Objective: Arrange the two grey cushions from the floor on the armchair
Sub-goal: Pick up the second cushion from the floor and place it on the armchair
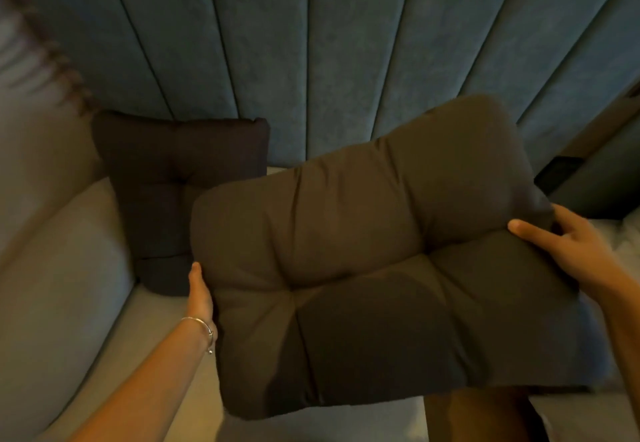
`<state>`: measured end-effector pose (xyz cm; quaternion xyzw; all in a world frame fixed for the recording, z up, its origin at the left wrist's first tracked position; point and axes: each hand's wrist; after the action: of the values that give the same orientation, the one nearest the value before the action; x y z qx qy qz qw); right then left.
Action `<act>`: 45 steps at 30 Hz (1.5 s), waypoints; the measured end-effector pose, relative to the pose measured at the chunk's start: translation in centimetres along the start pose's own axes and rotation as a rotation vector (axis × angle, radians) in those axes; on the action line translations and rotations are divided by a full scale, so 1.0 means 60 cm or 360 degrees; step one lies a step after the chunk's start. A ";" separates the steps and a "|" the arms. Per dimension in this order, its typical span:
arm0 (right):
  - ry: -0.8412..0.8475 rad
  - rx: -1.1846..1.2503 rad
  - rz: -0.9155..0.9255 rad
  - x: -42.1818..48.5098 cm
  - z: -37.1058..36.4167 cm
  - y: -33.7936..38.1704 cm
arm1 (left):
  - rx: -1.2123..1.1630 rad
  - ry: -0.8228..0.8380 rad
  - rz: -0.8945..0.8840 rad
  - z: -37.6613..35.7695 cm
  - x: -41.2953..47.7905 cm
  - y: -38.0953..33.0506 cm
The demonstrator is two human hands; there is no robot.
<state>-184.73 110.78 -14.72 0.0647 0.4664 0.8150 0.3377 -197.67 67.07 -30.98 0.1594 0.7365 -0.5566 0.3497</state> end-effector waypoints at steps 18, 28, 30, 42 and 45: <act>0.0190 -0.0975 0.1481 0.167 -0.270 0.232 | -0.0177 0.0264 -0.0550 -0.222 0.070 -0.186; 0.0087 -0.0913 0.1069 0.276 -0.353 0.205 | 0.1780 0.0680 -0.1577 -0.287 0.109 -0.272; -0.0113 -0.0726 0.0947 0.295 -0.354 0.193 | 0.1662 0.0550 -0.1571 -0.311 0.130 -0.281; -0.0204 -0.0181 -0.0012 0.482 -0.239 0.055 | 0.2482 0.0295 -0.1565 -0.374 0.302 -0.269; 0.0226 0.0005 -0.0278 0.524 -0.250 0.015 | 0.2560 0.0182 -0.1675 -0.388 0.322 -0.266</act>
<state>-215.47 118.91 -28.95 -0.0336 0.4944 0.7841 0.3735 -229.12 80.53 -29.91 0.0276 0.1277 -0.9720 -0.1952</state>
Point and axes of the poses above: each hand's wrist, its own x-axis towards the middle knuckle, its own z-axis out of the back of the hand, y = z × x, and after that the axes turned 8 degrees about -z, right-handed
